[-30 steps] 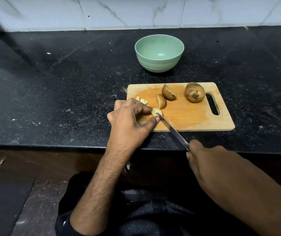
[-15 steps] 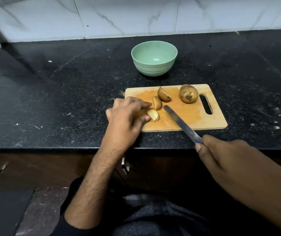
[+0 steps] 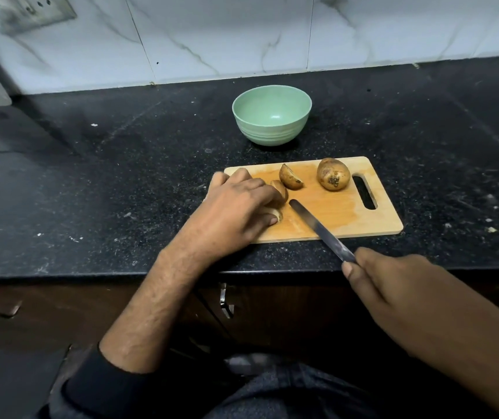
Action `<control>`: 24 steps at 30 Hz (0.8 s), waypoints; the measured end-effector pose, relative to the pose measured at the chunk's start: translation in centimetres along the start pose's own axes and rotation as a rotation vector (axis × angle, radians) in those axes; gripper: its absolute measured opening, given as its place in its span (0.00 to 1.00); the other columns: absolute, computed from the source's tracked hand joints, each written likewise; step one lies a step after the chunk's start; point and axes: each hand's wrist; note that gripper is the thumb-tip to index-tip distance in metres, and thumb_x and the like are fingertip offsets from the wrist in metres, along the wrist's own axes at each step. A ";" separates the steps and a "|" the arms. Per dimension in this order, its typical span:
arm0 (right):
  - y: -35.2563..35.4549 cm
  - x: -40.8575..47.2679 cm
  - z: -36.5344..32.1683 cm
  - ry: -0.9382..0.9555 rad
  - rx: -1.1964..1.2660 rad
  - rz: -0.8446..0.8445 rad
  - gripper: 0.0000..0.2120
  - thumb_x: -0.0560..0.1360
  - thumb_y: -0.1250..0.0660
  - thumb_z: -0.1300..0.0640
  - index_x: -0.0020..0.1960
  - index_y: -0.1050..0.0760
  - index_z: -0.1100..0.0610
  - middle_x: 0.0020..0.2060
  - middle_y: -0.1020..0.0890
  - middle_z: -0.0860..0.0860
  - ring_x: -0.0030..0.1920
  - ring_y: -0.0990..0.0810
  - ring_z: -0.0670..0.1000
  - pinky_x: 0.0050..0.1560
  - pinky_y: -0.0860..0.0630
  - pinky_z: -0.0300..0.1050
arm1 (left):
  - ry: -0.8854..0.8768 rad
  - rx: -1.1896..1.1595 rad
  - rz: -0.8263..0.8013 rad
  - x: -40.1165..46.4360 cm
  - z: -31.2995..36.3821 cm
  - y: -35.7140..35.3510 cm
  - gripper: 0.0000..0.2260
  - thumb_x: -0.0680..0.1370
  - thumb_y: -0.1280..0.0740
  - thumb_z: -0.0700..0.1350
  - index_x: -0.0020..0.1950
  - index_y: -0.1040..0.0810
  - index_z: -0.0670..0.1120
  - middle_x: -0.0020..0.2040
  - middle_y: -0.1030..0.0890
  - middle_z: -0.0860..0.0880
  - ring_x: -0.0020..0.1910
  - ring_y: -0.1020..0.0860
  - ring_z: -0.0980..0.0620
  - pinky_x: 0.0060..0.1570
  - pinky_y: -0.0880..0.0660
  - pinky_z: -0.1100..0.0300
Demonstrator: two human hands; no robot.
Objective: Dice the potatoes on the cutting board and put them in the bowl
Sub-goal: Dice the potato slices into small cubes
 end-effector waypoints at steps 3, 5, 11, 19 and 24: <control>-0.4 0.2 -0.4 0.018 0.023 0.002 0.17 0.80 0.56 0.38 0.45 0.35 0.46 0.32 0.24 0.49 0.31 0.26 0.45 0.32 0.30 0.41 | 0.239 -0.094 0.110 -1.7 0.9 -0.7 0.12 0.77 0.30 0.56 0.58 0.22 0.55 0.51 0.20 0.59 0.54 0.30 0.54 0.56 0.38 0.49; -0.7 0.4 -1.1 0.028 0.033 0.000 0.17 0.80 0.56 0.38 0.44 0.36 0.46 0.32 0.25 0.48 0.31 0.26 0.45 0.33 0.29 0.42 | 0.417 -0.153 0.212 -2.4 2.2 -1.6 0.13 0.76 0.29 0.56 0.59 0.22 0.55 0.52 0.21 0.60 0.55 0.30 0.54 0.55 0.40 0.52; -1.5 1.3 -3.5 0.050 -0.015 0.048 0.14 0.83 0.56 0.41 0.46 0.38 0.46 0.33 0.26 0.47 0.33 0.27 0.45 0.33 0.32 0.43 | 0.619 -0.147 0.308 -2.7 4.0 -2.5 0.15 0.76 0.30 0.58 0.60 0.22 0.56 0.51 0.22 0.60 0.55 0.32 0.54 0.52 0.43 0.55; -2.2 1.8 -4.9 0.025 -0.069 0.065 0.14 0.84 0.55 0.44 0.53 0.35 0.49 0.35 0.27 0.46 0.36 0.26 0.50 0.37 0.27 0.46 | 0.645 -0.173 0.260 -3.0 3.8 -1.9 0.09 0.76 0.30 0.56 0.54 0.19 0.57 0.48 0.24 0.59 0.54 0.31 0.54 0.54 0.40 0.53; -2.3 1.7 -5.7 0.019 -0.104 0.049 0.13 0.84 0.55 0.46 0.54 0.35 0.50 0.35 0.28 0.46 0.35 0.29 0.50 0.37 0.29 0.45 | 0.680 -0.184 0.263 -2.9 4.1 -2.1 0.09 0.76 0.30 0.54 0.54 0.18 0.56 0.49 0.24 0.57 0.54 0.31 0.52 0.55 0.37 0.51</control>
Point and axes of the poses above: each hand's wrist, its own x-axis towards the middle knuckle, its own y-axis out of the back of the hand, z = x × y
